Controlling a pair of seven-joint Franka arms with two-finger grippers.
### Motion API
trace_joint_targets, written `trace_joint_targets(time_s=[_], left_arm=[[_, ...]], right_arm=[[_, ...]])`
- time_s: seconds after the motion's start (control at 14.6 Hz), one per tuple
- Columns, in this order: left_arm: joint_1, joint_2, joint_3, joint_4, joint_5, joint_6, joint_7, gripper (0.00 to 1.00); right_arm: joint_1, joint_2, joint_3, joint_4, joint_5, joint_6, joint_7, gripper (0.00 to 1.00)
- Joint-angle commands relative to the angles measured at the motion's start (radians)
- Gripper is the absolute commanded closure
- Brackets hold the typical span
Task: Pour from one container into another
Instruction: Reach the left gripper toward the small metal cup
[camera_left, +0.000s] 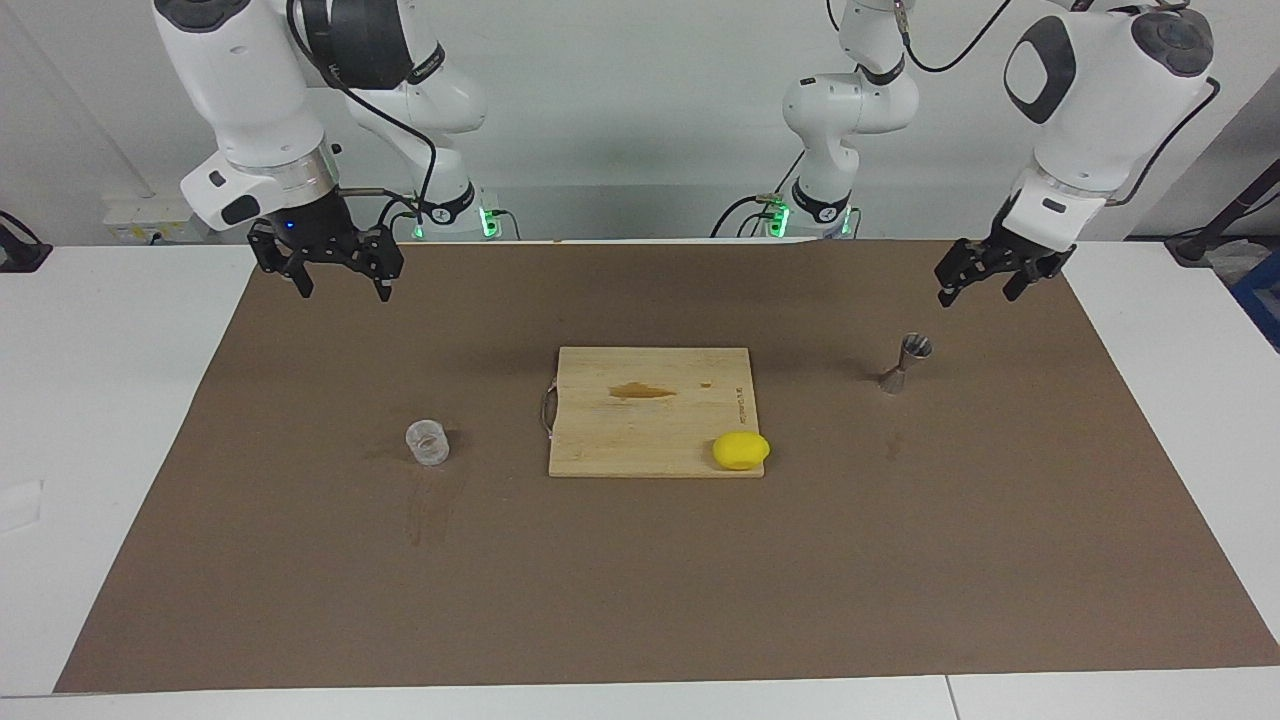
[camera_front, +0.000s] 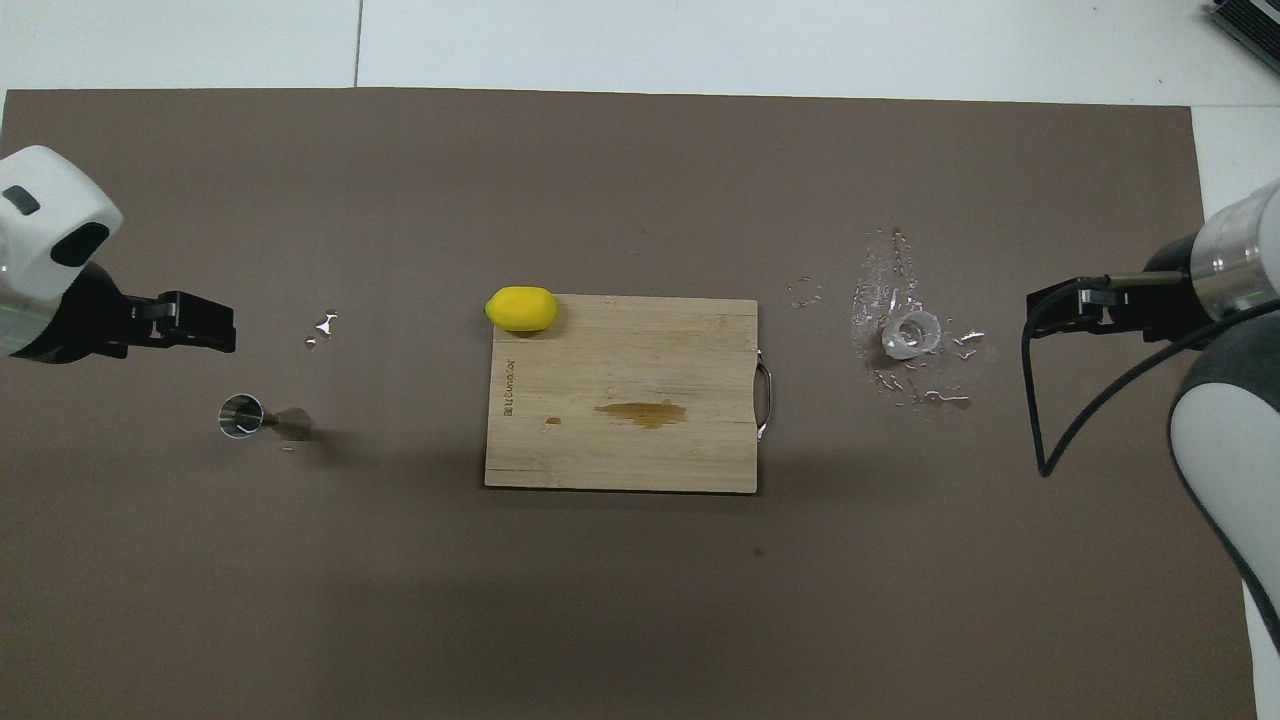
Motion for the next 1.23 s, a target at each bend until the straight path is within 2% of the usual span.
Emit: trace_joint_targets(time_s=[0.0,0.07,0.27,0.48,0.69,1.03,1.16], left_arm=[[-0.052,-0.050,0.011,-0.069,0.018,-0.032,-0.008,0.00],[-0.054,-0.056,0.011,-0.069,0.018,-0.073,-0.010,0.00],[0.001,-0.058,0.022,-0.072,-0.011,-0.070,0.053,0.00],[0.102,-0.046,0.022,-0.075,-0.103,-0.020,0.300,0.00],[0.208,-0.023,0.022,-0.094,-0.250,-0.013,0.500,0.00],[0.352,0.062,0.022,-0.111,-0.478,-0.004,1.000,0.00],[0.394,0.066,0.022,-0.146,-0.545,0.009,1.110,0.00]], right_arm=[[-0.009,-0.020,0.005,-0.017,-0.007,0.001,-0.013,0.00],[-0.009,-0.020,0.005,-0.017,-0.007,0.001,-0.013,0.00],[-0.009,-0.020,0.005,-0.017,-0.007,0.001,-0.014,0.00],[-0.009,-0.020,0.005,-0.017,-0.007,0.001,-0.013,0.00],[-0.009,-0.020,0.005,-0.017,-0.007,0.001,-0.013,0.00],[-0.009,-0.020,0.005,-0.017,-0.007,0.001,-0.013,0.00],[-0.009,-0.020,0.005,-0.017,-0.007,0.001,-0.013,0.00]])
